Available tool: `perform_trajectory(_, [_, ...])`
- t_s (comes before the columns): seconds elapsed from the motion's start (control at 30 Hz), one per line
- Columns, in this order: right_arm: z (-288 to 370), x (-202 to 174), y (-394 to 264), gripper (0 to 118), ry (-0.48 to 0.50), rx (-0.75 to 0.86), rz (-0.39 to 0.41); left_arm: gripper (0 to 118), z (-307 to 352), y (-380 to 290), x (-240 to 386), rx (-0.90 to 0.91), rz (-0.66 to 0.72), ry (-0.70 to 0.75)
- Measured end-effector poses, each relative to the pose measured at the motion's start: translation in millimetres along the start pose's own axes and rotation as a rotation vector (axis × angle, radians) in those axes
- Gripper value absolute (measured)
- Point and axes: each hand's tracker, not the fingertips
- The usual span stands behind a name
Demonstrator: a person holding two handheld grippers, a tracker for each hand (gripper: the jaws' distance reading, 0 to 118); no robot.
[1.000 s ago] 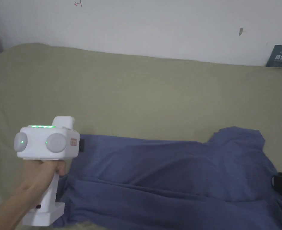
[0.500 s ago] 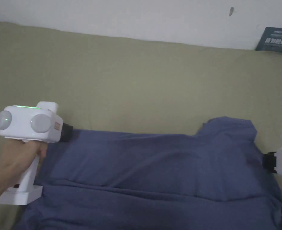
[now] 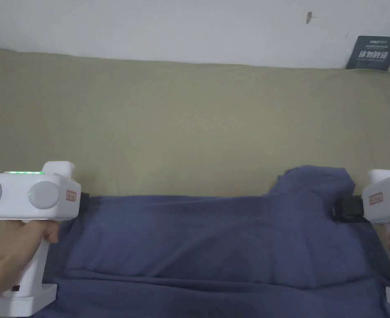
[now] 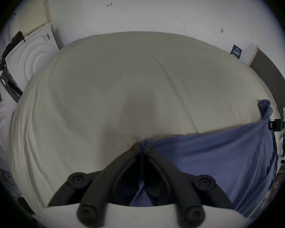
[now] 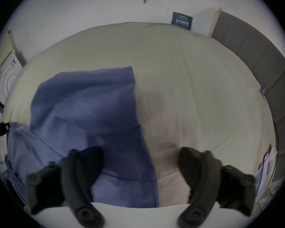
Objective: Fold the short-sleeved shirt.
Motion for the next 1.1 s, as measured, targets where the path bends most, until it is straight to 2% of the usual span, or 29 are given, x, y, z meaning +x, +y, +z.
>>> perform_trajectory(0.03, [7.9, 0.9, -2.4, 77, 0.005, 0.021, -0.003, 3, 1.2, -0.4, 0.2, 0.002, -0.001, 0.0])
perform_trajectory(0.07, [16.3, 2.1, -4.3, 52, -0.004, 0.063, -0.005, 3, 4.1, -1.6, 1.2, 0.007, -0.008, 0.004])
perform_trajectory(0.1, [21.7, 4.3, -6.7, 10, 0.017, 0.06, -0.006, 3, 5.4, -2.4, 1.7, 0.011, -0.012, 0.008])
perform_trajectory(0.13, [26.2, 2.4, -10.2, 10, 0.044, 0.069, -0.014, 3, 8.0, -3.8, 2.0, 0.012, -0.015, 0.009])
perform_trajectory(0.27, [53.8, 2.2, -22.3, 9, 0.022, 0.108, 0.006, 3, 32.3, -12.4, -2.8, 0.049, 0.005, 0.012])
perform_trajectory(0.33, [76.3, 6.5, -29.4, 9, 0.053, 0.142, -0.022, 3, 51.1, -15.2, -7.0, 0.078, 0.023, 0.003])
perform_trajectory(0.43, [112.9, 7.6, -45.7, 9, 0.075, 0.183, -0.013, 3, 83.9, -26.0, -10.5, 0.116, 0.007, -0.003])
perform_trajectory(0.73, [206.1, 14.0, -137.1, 9, 0.148, 0.261, -0.019, 3, 165.2, -105.8, -32.8, 0.156, -0.023, -0.008])
perform_trajectory(0.93, [215.4, 13.1, -206.8, 9, 0.13, 0.245, 0.0, 3, 184.2, -171.9, -41.7, 0.145, -0.013, -0.03])
perform_trajectory(1.1, [204.0, 11.4, -244.5, 9, 0.114, 0.203, -0.008, 3, 173.8, -196.8, -45.7, 0.116, -0.016, -0.027])
